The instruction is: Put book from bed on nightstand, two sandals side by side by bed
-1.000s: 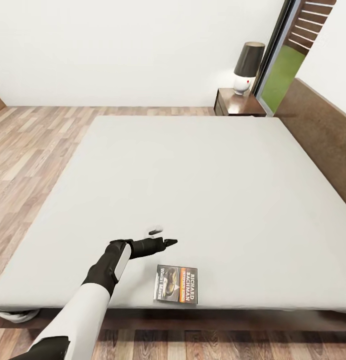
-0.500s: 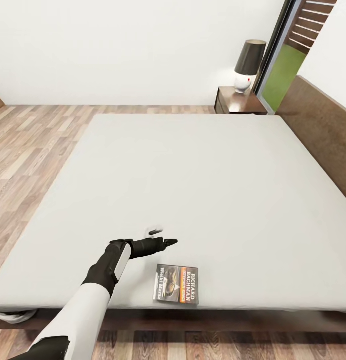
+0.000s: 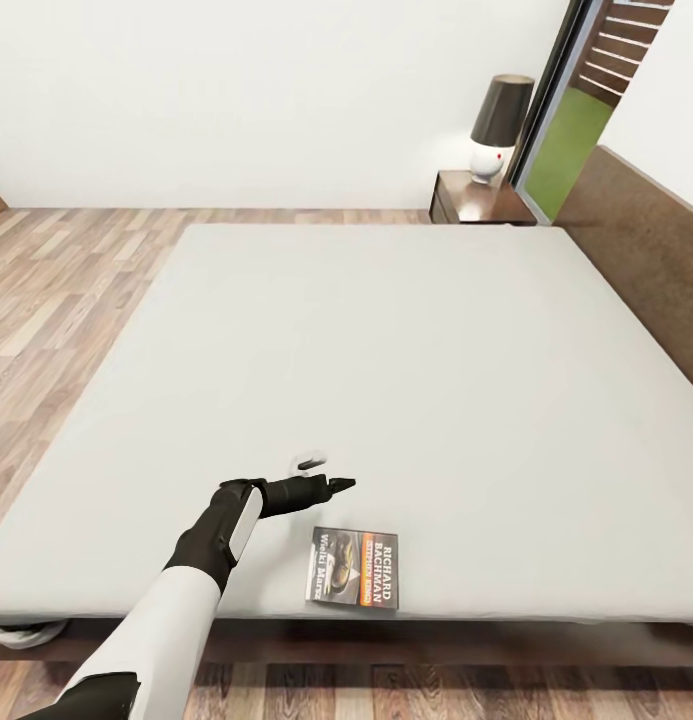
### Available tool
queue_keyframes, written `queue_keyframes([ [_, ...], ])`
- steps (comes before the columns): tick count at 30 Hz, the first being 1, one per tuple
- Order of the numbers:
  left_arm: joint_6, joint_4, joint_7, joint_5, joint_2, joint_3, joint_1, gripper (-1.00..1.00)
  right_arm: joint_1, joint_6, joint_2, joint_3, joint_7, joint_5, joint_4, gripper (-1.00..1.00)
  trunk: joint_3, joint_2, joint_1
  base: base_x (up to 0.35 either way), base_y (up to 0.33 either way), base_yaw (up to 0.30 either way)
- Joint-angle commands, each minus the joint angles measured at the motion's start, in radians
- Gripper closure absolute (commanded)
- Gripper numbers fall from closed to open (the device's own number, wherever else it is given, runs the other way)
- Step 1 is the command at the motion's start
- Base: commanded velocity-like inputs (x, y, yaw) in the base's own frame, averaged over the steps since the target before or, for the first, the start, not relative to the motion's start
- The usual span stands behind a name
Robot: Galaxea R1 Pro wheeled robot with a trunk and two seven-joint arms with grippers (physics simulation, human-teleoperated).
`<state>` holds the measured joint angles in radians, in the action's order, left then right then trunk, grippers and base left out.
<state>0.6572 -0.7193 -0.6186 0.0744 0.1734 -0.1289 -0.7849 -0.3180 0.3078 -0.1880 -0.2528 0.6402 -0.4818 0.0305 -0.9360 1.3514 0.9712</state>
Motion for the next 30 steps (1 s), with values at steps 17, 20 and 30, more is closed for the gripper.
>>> queue_keyframes([
  [17, 0.009, 0.000, -0.001, 0.005, 0.001, -0.005, -0.001, -1.00, -0.001, 0.004, -0.001, -0.008, 0.006, 0.003, 0.003, -1.00, -0.032, 0.071, 0.038, 0.000, 0.000, 0.000],
  [20, 0.009, 0.000, -0.001, 0.005, 0.001, -0.005, -0.001, -1.00, -0.001, 0.004, -0.001, -0.008, 0.006, 0.003, 0.003, -1.00, -0.041, 0.092, 0.050, 0.000, 0.000, 0.000],
  [30, 0.009, 0.000, -0.001, 0.005, 0.001, -0.005, -0.001, -1.00, -0.001, 0.004, -0.001, -0.008, 0.006, 0.003, 0.003, -1.00, -0.063, 0.141, 0.077, 0.000, 0.000, 0.000],
])
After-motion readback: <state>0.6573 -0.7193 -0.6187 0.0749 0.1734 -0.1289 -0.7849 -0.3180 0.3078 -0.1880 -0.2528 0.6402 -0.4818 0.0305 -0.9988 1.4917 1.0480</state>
